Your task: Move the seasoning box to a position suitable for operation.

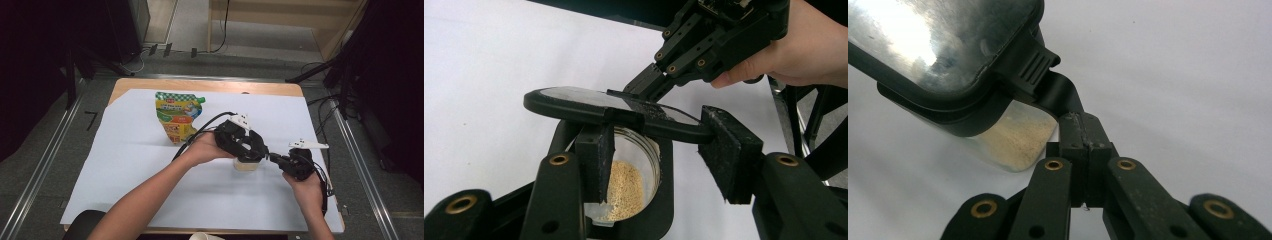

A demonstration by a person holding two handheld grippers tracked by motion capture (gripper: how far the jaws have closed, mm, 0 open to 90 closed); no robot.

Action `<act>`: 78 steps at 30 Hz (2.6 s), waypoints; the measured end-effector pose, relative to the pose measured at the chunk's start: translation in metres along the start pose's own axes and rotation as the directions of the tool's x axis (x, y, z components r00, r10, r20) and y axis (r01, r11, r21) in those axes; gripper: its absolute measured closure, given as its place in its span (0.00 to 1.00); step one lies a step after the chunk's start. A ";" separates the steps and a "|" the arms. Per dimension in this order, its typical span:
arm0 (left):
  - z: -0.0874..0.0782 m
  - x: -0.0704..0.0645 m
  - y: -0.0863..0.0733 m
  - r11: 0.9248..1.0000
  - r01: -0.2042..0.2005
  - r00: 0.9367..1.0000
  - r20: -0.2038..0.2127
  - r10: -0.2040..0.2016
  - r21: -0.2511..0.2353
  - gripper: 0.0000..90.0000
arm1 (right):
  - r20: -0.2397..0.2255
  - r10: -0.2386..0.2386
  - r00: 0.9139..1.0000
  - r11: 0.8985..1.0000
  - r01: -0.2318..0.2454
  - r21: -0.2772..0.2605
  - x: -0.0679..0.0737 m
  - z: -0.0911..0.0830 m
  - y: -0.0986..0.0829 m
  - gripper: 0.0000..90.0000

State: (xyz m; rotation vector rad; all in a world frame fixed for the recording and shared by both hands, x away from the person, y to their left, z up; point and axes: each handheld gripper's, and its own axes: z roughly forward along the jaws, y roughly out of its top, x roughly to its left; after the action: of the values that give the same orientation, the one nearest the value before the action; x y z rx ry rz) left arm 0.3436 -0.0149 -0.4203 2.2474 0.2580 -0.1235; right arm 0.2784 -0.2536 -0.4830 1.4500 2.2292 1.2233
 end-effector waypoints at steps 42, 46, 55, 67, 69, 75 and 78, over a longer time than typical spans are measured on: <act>0.024 0.005 0.028 0.998 0.057 0.985 0.159 -0.062 0.040 0.87 | 0.000 0.001 1.000 1.000 -0.001 -0.019 0.001 -0.002 0.000 1.00; 0.017 0.006 0.024 0.997 0.064 0.986 0.154 -0.069 0.035 0.87 | 0.019 -0.017 1.000 0.999 0.017 -0.031 0.004 -0.004 -0.002 1.00; -0.023 0.018 -0.004 0.993 0.120 0.991 0.064 -0.119 -0.001 0.84 | -0.015 -0.017 1.000 1.000 0.017 -0.008 0.028 -0.026 -0.017 1.00; -0.054 0.015 -0.021 0.989 0.145 0.987 0.073 -0.143 -0.025 0.63 | -0.138 -0.095 0.986 0.995 0.091 -0.035 0.068 -0.023 -0.017 0.93; -0.059 0.013 -0.025 0.990 0.134 0.989 0.061 -0.131 -0.037 0.63 | -0.160 -0.101 0.982 0.995 0.097 -0.035 0.074 -0.020 -0.017 0.89; -0.070 0.012 -0.041 0.986 0.156 0.987 0.042 -0.153 -0.056 0.61 | -0.206 -0.184 0.961 0.983 0.180 -0.040 0.098 -0.005 -0.016 0.81; -0.081 0.011 -0.045 0.985 0.162 0.987 0.021 -0.161 -0.066 0.59 | -0.225 -0.203 0.953 0.979 0.199 -0.041 0.109 0.001 -0.014 0.77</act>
State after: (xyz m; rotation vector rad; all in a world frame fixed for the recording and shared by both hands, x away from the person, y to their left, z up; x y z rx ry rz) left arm 0.3439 0.0771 -0.4050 2.1559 0.4303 -0.2160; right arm 0.2164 -0.1646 -0.4671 1.0888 2.4341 1.3962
